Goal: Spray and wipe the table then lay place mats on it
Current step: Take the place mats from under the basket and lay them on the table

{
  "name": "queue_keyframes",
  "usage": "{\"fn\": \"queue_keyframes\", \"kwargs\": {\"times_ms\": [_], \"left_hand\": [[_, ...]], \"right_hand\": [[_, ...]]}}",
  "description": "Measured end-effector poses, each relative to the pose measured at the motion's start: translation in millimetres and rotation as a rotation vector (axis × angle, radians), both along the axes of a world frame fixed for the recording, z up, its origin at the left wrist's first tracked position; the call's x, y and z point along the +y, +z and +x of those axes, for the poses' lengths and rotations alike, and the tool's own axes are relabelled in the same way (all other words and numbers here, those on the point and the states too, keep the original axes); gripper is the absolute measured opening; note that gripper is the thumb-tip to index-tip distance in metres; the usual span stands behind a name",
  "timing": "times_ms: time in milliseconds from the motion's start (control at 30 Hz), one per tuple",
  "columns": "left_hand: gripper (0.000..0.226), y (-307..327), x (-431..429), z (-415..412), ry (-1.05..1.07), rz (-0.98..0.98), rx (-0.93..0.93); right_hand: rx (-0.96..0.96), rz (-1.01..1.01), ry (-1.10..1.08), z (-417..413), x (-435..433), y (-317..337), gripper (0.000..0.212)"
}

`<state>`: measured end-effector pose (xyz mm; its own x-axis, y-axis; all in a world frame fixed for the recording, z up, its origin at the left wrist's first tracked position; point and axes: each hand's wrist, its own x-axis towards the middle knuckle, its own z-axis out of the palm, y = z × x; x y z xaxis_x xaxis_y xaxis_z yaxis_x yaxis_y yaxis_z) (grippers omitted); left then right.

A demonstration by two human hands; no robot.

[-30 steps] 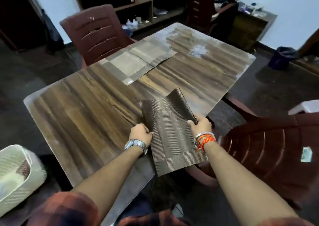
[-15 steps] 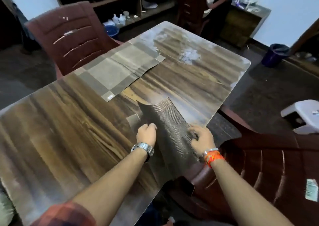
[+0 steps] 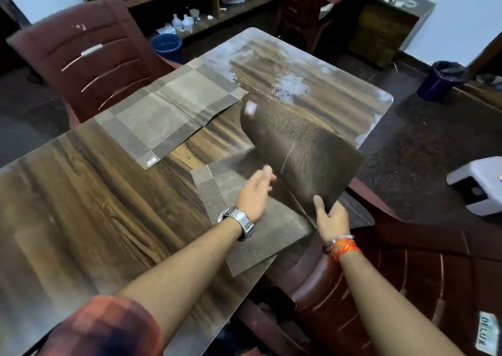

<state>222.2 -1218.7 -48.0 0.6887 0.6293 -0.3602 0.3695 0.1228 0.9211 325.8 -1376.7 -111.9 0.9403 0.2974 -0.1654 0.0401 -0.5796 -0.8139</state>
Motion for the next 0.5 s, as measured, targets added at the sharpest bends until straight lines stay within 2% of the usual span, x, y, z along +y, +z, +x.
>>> {"fn": "queue_keyframes", "kwargs": {"times_ms": [33,100,167,233,300,367,400,433,500], "left_hand": [[0.041,-11.2,-1.7,-2.7,-0.174,0.198,0.108],[0.060,-42.5,1.9,-10.0,-0.511,0.513,0.343],[0.069,-63.4,3.2,-15.3,-0.695,0.642,0.570],[0.071,-75.3,-1.7,-20.8,-0.757,0.737,0.691],[0.070,-80.5,-6.2,-25.9,-0.750,0.812,0.727],[0.068,-82.2,-9.4,-29.1,-0.708,0.837,0.730],[0.068,-82.0,-11.5,-29.5,-0.679,0.847,0.721],[0.067,-81.8,-14.2,-30.0,-0.653,0.862,0.716],[0.068,-82.8,-19.2,-28.8,-0.615,0.887,0.714]], "right_hand": [[0.049,0.006,-0.017,9.4,6.4,1.2,0.033],[0.092,0.001,-0.043,26.2,18.1,1.2,0.029],[0.087,-0.051,-0.051,44.2,28.6,-2.8,0.031],[0.091,-0.147,-0.026,56.9,36.3,-10.3,0.043],[0.042,-0.227,-0.038,61.3,42.3,-15.9,0.061],[-0.095,-0.333,-0.146,53.1,46.3,-15.7,0.091],[-0.200,-0.372,-0.162,47.0,48.2,-14.2,0.098],[-0.313,-0.394,-0.101,39.7,49.5,-15.5,0.097],[-0.503,-0.431,0.193,24.1,53.6,-23.5,0.082]]}}
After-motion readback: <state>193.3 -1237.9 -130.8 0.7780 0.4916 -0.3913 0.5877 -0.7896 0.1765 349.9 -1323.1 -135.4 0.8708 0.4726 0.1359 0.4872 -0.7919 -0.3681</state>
